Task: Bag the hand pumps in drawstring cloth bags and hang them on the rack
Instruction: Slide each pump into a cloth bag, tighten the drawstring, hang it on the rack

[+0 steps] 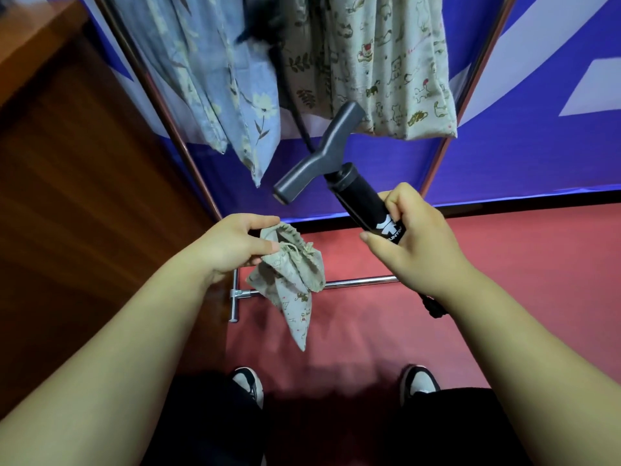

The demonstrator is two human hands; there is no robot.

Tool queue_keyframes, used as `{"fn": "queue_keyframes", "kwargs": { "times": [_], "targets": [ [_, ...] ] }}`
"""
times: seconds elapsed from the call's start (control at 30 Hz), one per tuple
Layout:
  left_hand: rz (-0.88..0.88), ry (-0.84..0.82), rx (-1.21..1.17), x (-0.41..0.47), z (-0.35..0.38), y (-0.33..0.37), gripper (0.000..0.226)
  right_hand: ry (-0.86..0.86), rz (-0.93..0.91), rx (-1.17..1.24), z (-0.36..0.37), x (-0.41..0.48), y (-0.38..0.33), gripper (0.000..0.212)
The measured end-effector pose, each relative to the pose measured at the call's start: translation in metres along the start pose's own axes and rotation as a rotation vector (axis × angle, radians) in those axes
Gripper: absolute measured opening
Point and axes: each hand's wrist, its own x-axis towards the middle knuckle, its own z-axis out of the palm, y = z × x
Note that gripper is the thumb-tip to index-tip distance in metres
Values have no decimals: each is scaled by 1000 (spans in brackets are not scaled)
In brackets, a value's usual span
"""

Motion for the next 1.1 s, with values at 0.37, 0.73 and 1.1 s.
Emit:
{"fn": "queue_keyframes", "kwargs": {
  "times": [0.37,0.73,1.1],
  "targets": [
    [31,-64,-19,-2,-5,-3,44,-168,60,-158,-9,4,11,41],
    [-124,233,-32,20,-10,-23,69,-330,123,-495,1,-1,47,36],
    [-169,211,25,28,-18,-36,68,-413,70,-591,-1,0,48,34]
  ]
}}
